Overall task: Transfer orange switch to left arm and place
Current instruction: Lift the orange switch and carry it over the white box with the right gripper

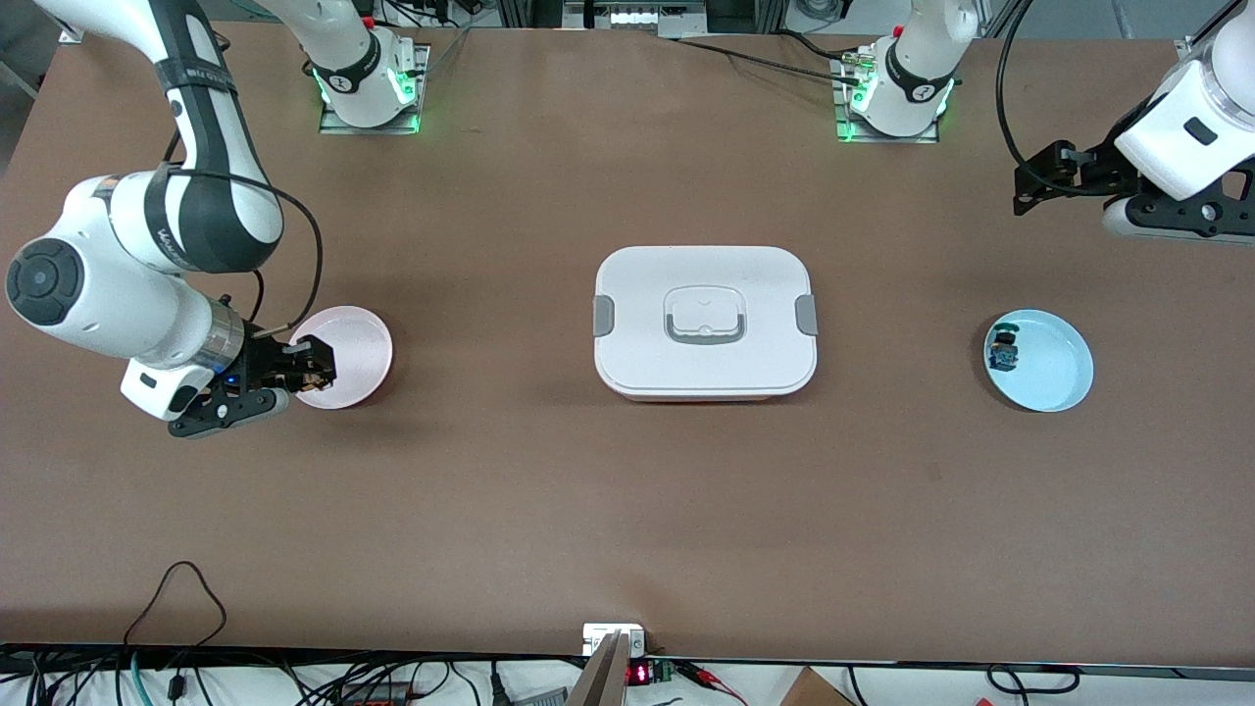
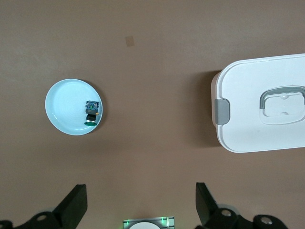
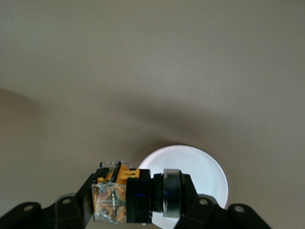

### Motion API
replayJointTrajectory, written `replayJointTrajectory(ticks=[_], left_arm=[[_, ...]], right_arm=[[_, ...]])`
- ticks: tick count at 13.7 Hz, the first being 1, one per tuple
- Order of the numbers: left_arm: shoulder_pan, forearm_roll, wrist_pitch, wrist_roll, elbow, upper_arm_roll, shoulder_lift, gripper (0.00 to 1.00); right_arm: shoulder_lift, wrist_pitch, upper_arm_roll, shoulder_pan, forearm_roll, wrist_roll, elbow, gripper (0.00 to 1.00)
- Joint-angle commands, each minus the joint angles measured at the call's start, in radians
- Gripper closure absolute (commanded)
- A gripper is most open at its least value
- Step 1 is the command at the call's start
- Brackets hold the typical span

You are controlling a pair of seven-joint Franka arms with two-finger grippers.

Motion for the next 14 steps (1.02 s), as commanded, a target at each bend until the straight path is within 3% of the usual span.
replayJointTrajectory(ticks=[1,3,7,10,14], left_arm=[[0.0,-0.004,-0.021,-0.007,0.024,-0.003,0.004,0.0],[0.0,-0.004,-0.021,-0.007,0.024,-0.003,0.004,0.0],[0.0,-0.004,-0.021,-0.007,0.024,-0.003,0.004,0.0],[-0.003,-0.006,-0.021,-0.007,0.024,-0.003,0.01,0.0],[0.002,-0.004,-0.011,0.005,0.023,0.005,0.028,0.0]], right_arm=[[-0.017,-0.044,0.046,-0.001,0.104,-0.091,0.037,1.0],[-0.028,-0.09,0.055,0.018,0.19,-0.15,0.072,1.0],[-0.028,-0.136,0.098,0.05,0.27,-0.325,0.138,1.0],[-0.019,-0.13,0.1,0.062,0.479,-0.574,0.146,1.0],[-0.008,-0.101,0.101,0.103,0.681,-0.805,0.147,1.0]])
